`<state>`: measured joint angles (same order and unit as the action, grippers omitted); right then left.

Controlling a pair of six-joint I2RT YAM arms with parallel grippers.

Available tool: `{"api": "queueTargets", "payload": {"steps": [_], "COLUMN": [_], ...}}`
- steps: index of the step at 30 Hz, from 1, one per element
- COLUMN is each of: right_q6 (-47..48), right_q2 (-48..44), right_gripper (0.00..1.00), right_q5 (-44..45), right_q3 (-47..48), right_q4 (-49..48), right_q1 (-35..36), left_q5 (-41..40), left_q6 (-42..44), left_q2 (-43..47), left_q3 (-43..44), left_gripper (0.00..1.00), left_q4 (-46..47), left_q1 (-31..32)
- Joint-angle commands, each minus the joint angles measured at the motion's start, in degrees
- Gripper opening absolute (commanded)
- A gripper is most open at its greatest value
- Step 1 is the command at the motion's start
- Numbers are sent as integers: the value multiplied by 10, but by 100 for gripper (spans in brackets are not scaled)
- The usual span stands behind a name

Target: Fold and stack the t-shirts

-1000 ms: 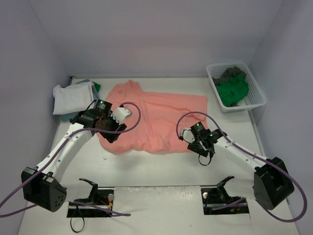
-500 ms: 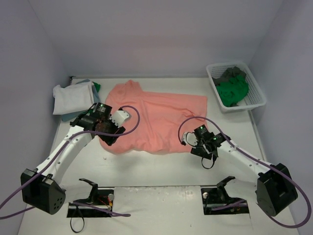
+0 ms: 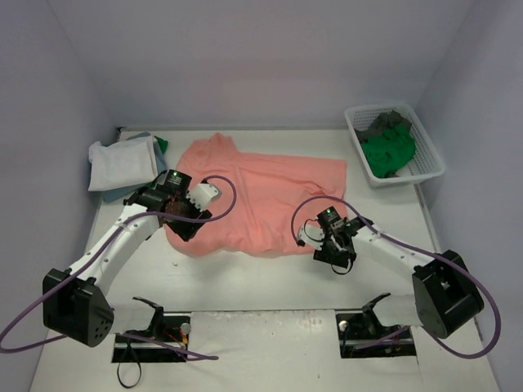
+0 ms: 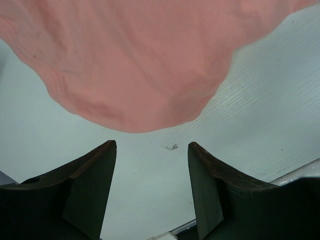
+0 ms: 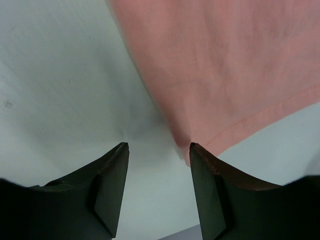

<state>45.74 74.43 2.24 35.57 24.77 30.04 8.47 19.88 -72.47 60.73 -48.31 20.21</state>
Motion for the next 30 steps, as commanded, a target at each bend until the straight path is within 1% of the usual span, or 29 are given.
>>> {"api": "queueTargets", "payload": {"steps": [1, 6, 9, 13, 17, 22, 23, 24, 25, 30], "right_q6": [7, 1, -4, -6, -6, -5, -5, -5, -6, -24], "right_q2": [11, 29, 40, 52, 65, 82, 84, 87, 89, 77], "right_gripper": [48, 46, 41, 39, 32, 29, 23, 19, 12, 0], "right_q5": [-12, -17, -17, -14, -14, -15, -16, -17, -16, -39], "right_q3": [29, 41, 48, 54, 56, 59, 60, 62, 66, 87], "right_q4": [0, -3, -4, -4, -4, -4, -4, -4, -5, -7], "right_q1": [-1, -1, -1, -1, -1, -1, 0, -1, -1, -2], "left_q5": [-9, -9, -10, -13, -11, -10, -10, -9, -6, 8], "left_q6": [-4, -4, 0, 4, 3, 3, 3, 3, 2, 7], "left_q2": [-5, -16, -16, -17, -13, -9, -9, -7, -6, 2], "left_q3": [31, 30, 26, 26, 25, 21, 19, 18, 15, -3], "left_gripper": [54, 54, 54, 54, 54, 54, 54, 54, 54, 54], "left_q4": [20, 30, 34, 29, 25, 20, 19, 20, 19, 25], "left_q1": [-1, -1, -1, -1, -1, -1, -1, -1, -1, -1]}}
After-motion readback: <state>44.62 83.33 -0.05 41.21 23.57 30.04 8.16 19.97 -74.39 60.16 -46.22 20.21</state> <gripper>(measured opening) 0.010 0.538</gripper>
